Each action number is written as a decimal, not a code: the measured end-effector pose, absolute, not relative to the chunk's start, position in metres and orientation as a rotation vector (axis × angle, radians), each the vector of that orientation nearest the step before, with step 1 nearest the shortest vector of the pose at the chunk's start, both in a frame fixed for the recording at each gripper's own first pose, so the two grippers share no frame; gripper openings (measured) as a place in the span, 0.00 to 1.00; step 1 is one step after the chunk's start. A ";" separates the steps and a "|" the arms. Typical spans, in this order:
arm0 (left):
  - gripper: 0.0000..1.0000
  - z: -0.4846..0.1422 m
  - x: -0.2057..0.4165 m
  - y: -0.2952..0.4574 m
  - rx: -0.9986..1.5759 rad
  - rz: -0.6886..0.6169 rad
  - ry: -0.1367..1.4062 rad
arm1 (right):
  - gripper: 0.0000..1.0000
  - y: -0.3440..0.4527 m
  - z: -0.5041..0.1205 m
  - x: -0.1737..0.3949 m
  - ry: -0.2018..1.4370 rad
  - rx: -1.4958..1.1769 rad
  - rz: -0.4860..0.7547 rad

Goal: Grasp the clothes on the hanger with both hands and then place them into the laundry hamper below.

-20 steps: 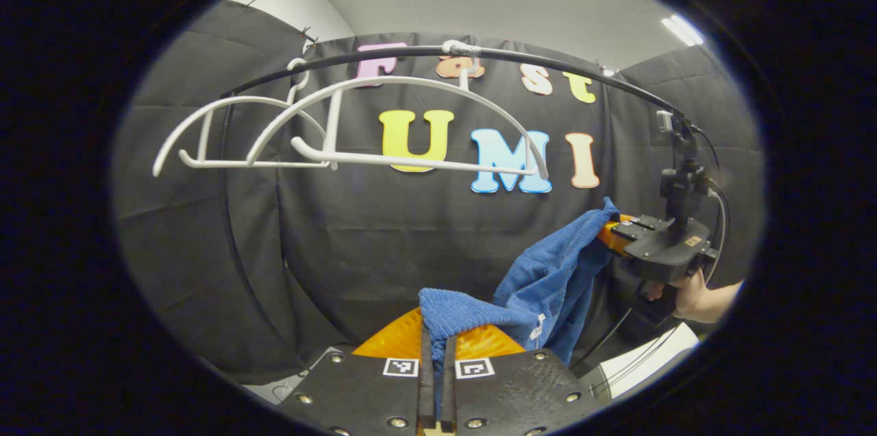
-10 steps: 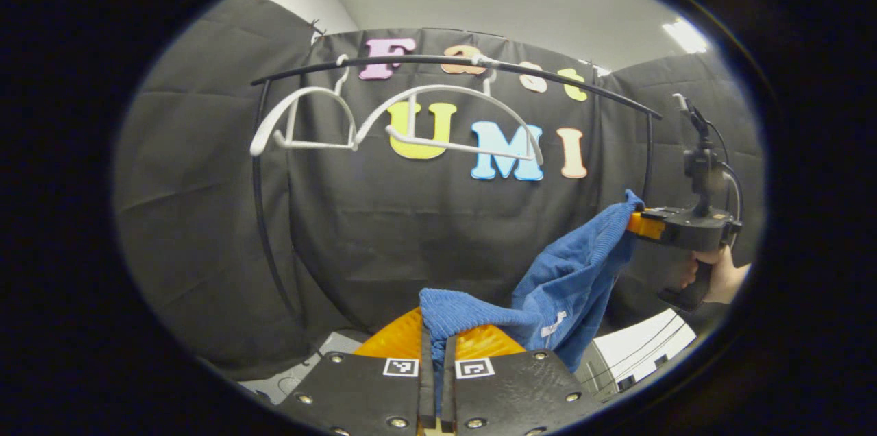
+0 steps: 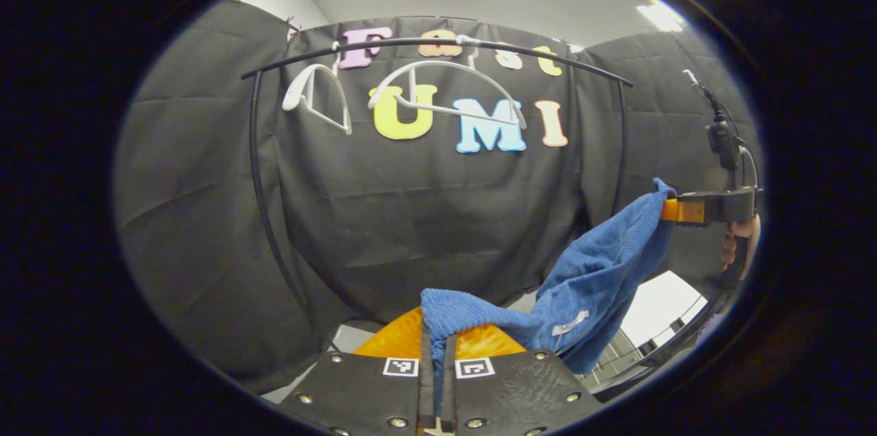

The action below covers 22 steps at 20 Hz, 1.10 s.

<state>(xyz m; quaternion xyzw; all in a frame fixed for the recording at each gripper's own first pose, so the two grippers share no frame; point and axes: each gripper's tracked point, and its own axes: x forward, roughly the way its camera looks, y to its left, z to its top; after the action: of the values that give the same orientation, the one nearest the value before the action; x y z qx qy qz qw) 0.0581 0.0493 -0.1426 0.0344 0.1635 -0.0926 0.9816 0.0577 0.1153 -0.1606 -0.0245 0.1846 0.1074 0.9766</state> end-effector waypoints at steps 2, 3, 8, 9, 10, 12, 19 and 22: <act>0.05 -0.147 0.058 0.047 0.075 -0.212 0.335 | 0.00 0.126 -0.176 0.043 0.401 -0.047 0.221; 0.05 -0.152 0.061 0.045 0.071 -0.227 0.346 | 0.00 0.131 -0.184 0.038 0.416 -0.047 0.228; 0.05 -0.201 0.064 0.044 0.038 -0.245 0.410 | 0.01 0.173 -0.229 0.019 0.483 -0.050 0.290; 0.07 -0.213 0.063 0.046 0.034 -0.237 0.434 | 0.01 0.180 -0.243 0.017 0.508 -0.050 0.299; 0.05 -0.225 0.063 0.049 0.030 -0.224 0.461 | 0.01 0.185 -0.256 0.013 0.541 -0.041 0.308; 0.05 -0.251 0.064 0.064 0.022 -0.194 0.519 | 0.02 0.194 -0.283 0.005 0.618 -0.027 0.317; 0.07 -0.348 0.045 0.089 0.034 -0.173 0.683 | 0.04 0.214 -0.356 -0.016 0.782 -0.072 0.335; 0.07 -0.365 0.037 0.083 0.031 -0.193 0.717 | 0.05 0.219 -0.375 -0.025 0.891 -0.039 0.301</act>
<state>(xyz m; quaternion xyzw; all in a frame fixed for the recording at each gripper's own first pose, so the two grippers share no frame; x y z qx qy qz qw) 0.0370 0.0826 -0.3654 0.0151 0.3501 -0.0943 0.9318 -0.0248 0.2188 -0.3748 -0.0190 0.4292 0.1448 0.8913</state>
